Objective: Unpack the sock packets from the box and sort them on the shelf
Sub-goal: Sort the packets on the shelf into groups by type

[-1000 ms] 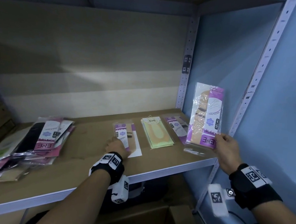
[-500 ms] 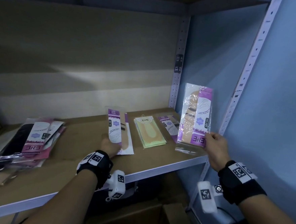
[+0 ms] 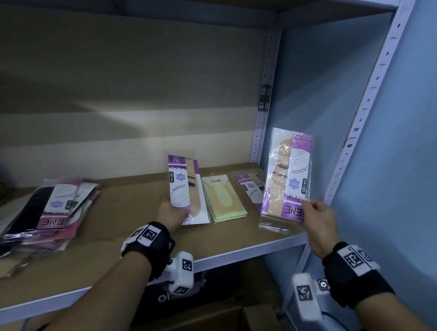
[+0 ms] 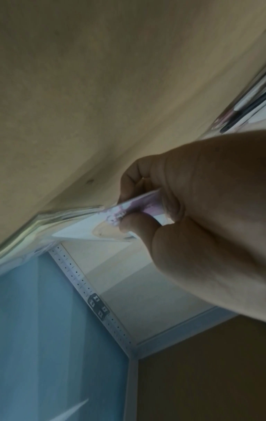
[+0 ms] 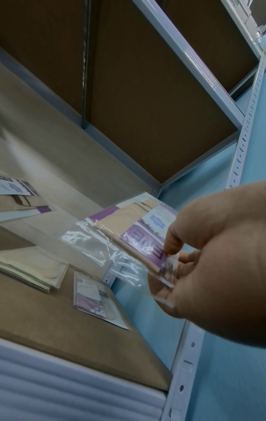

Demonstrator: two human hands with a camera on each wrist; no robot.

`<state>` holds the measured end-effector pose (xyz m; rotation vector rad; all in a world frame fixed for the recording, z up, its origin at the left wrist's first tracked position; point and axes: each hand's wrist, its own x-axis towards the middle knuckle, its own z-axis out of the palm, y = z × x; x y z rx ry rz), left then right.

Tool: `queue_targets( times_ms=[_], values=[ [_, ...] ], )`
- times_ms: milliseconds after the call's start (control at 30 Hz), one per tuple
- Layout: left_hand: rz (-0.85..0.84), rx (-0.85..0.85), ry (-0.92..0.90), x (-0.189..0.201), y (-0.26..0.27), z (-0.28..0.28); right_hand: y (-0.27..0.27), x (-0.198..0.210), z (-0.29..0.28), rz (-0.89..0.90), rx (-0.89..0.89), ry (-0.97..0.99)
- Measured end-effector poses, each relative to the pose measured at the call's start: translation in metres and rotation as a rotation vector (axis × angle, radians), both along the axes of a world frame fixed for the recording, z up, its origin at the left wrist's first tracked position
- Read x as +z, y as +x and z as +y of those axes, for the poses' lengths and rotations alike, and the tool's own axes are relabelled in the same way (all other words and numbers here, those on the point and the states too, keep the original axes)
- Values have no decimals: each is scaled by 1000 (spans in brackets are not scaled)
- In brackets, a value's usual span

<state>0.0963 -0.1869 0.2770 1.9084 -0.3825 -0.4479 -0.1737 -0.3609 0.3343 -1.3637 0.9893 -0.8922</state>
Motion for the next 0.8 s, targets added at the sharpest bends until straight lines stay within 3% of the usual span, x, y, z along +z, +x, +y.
queue_targets(
  times_ms=[367, 567, 667, 800],
  values=[
    [170, -85, -85, 19, -38, -59, -19, -8, -4, 37, 2, 1],
    [229, -175, -50, -16, -34, -136, -43, -17, -6, 42, 73, -30],
    [247, -230, -34, 12, -70, -140, -54, -19, -10, 30, 88, -35],
    [164, -246, 52, 22, -93, -154, -64, -19, -16, 20, 80, -31]
  ],
)
